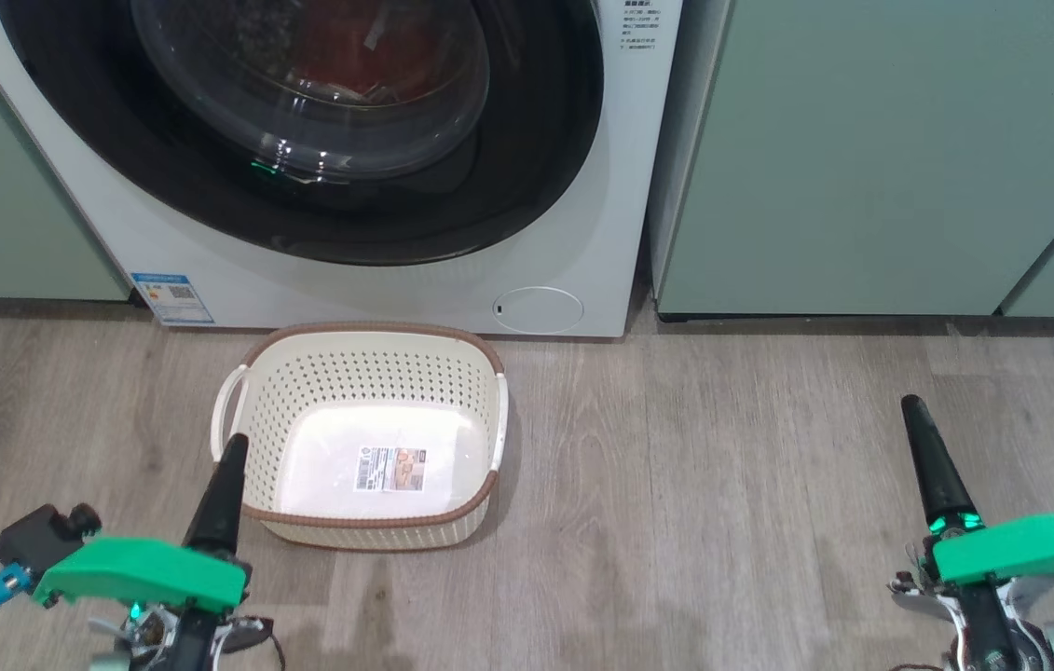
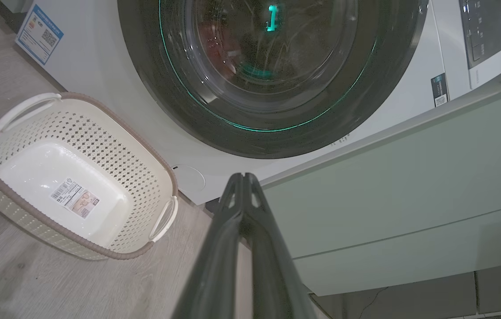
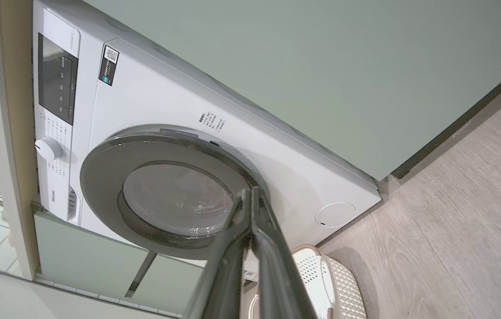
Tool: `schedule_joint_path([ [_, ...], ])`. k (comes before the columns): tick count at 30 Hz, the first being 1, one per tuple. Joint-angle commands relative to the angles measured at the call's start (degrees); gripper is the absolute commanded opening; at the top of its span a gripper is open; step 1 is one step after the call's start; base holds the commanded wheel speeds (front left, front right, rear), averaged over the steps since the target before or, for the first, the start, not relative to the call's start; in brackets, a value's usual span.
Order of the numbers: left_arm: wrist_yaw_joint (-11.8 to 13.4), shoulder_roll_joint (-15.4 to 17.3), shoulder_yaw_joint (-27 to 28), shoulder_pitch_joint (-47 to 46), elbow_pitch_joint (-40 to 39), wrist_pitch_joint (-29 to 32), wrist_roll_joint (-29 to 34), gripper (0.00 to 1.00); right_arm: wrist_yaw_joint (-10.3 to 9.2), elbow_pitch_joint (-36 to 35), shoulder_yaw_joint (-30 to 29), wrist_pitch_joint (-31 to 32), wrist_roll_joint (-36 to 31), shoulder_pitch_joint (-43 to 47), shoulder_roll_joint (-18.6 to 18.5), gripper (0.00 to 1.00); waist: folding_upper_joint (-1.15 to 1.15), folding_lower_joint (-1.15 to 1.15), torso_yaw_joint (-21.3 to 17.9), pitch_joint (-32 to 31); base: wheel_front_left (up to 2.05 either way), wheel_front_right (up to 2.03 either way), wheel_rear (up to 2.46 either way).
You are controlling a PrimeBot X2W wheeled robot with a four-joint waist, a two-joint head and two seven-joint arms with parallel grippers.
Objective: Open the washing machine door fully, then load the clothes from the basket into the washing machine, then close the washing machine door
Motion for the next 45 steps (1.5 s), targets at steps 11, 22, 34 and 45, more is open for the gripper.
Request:
schedule_joint_path([
  [11, -1.82, -0.56, 3.22, -3.75, 0.29, 1.5, -7.97, 0.0, 0.0, 0.34, 0.7, 0.97, 8.47, -4.43, -1.17, 0.0, 0.0, 0.0, 0.1, -0.25, 0.0, 0.0, 0.0],
  [22, -3.02, -1.33, 4.73, -4.52, 2.0, 2.79, -14.65, 0.0, -0.01, 2.25, 0.61, 1.66, 15.5, -5.36, -1.19, 0.0, 0.0, 0.0, 0.19, -0.49, 0.0, 0.0, 0.0],
  [34, -4.23, -2.11, 6.27, -5.3, 3.72, 4.11, -21.31, 0.0, -0.01, 4.16, 0.5, 2.38, 22.51, -6.29, -1.19, 0.0, 0.0, 0.0, 0.29, -0.73, 0.0, 0.0, 0.0],
  [45, -5.44, -2.92, 7.83, -6.08, 5.44, 5.46, -27.96, 0.0, -0.01, 6.08, 0.35, 3.13, 29.5, -7.23, -1.18, 0.0, 0.0, 0.0, 0.38, -0.97, 0.0, 0.0, 0.0],
])
